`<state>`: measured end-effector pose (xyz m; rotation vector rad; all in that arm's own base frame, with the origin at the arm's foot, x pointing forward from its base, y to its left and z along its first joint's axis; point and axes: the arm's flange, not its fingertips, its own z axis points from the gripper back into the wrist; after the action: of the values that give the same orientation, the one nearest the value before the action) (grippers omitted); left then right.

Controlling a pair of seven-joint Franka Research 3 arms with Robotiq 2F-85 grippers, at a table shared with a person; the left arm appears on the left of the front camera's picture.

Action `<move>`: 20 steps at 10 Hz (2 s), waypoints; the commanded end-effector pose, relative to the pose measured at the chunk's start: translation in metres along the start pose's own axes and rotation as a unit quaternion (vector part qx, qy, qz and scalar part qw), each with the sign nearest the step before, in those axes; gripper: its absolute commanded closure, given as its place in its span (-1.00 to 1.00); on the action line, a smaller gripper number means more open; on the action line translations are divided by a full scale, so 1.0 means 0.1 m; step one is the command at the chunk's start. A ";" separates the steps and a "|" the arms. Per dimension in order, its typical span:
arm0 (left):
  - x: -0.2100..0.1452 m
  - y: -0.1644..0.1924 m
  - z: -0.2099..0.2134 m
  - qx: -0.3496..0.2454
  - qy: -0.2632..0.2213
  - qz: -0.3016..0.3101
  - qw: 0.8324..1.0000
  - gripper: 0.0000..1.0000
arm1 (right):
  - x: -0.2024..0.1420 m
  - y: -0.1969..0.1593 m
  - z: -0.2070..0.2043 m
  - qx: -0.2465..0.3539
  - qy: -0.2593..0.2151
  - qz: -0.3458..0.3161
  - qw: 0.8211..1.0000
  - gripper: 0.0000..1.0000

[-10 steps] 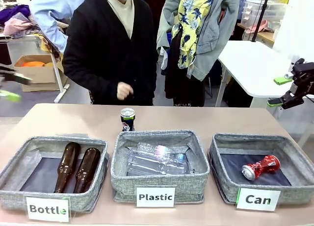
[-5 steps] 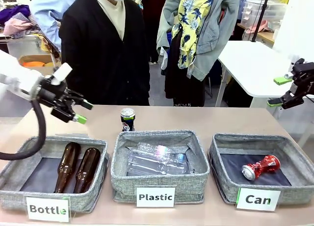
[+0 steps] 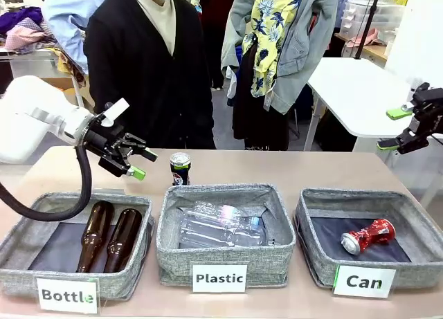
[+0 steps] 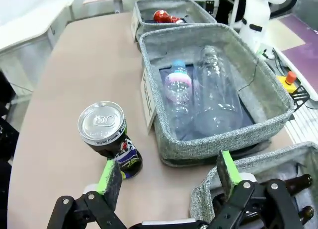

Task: Sort the can waste into the basket.
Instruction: Pick up the can waste from the table and place it in the right Fabric basket.

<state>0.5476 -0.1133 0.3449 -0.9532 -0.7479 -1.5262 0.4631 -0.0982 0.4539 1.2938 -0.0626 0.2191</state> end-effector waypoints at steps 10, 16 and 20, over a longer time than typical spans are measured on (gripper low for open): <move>-0.30 0.67 -0.49 0.078 -0.020 0.025 0.996 -1.00 | 0.00 0.01 0.04 0.000 0.006 0.008 1.000 -1.00; -0.28 0.81 -0.85 0.041 0.002 0.033 0.999 -1.00 | 0.00 0.01 0.04 0.000 0.006 0.008 1.000 -1.00; -0.30 0.81 -0.86 0.038 -0.009 0.023 0.999 -1.00 | 0.00 0.01 0.04 0.000 0.006 0.008 1.000 -1.00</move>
<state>0.6095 -0.1846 0.2732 -0.9116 -0.7891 -1.4309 0.4631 -0.0983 0.4539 1.2938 -0.0627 0.2189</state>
